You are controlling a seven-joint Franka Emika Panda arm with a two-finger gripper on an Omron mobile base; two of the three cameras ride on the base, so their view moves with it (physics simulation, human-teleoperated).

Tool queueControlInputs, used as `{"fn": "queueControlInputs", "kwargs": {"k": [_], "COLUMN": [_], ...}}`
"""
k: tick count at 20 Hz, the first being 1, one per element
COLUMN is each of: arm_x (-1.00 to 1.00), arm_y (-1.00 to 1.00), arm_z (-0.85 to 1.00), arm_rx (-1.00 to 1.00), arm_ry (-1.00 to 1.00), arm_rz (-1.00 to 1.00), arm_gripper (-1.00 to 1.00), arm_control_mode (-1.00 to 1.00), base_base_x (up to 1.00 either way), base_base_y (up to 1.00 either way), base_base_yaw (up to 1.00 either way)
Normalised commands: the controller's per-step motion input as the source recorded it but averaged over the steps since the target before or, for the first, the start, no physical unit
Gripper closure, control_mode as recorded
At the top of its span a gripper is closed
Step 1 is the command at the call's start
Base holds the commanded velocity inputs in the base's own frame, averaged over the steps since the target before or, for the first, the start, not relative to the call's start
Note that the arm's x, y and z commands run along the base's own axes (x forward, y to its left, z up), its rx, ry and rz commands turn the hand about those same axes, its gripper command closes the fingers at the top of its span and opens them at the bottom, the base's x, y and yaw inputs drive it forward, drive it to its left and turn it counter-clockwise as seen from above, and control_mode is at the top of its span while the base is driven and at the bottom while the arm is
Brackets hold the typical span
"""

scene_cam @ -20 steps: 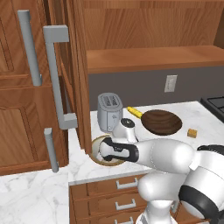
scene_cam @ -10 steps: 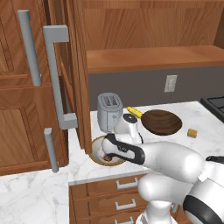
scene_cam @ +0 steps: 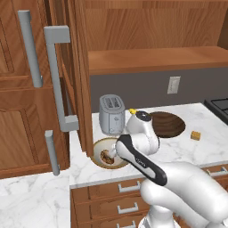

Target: Pick both bowls and place them on the counter. Then place the bread in one bowl and place the cake in the other bowl.

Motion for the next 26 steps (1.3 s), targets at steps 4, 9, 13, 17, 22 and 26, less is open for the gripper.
{"fn": "queueControlInputs", "kwargs": {"k": [4,9,13,17,22,26], "arm_x": [-0.36,-0.35,-0.36,-0.34,-0.26,-0.23], "arm_y": [-0.43,-0.47,-0.52,-0.56,-0.59,-0.57], "arm_z": [0.45,0.52,0.46,0.4,0.44,0.41], "arm_rx": [0.0,0.0,0.0,0.0,0.0,0.0], "arm_ry": [0.0,0.0,0.0,0.0,0.01,0.03], "arm_rz": [-0.09,-0.11,-0.14,-0.15,-0.16,-0.16], "arm_gripper": [-1.0,-1.0,-1.0,-1.0,-1.0,-1.0], "arm_control_mode": [-1.0,-1.0,-1.0,-1.0,-1.0,-1.0], "base_base_x": [0.0,0.0,0.0,0.0,0.0,0.0], "base_base_y": [0.0,0.0,0.0,0.0,0.0,0.0], "base_base_yaw": [0.0,0.0,0.0,0.0,0.0,0.0]}}
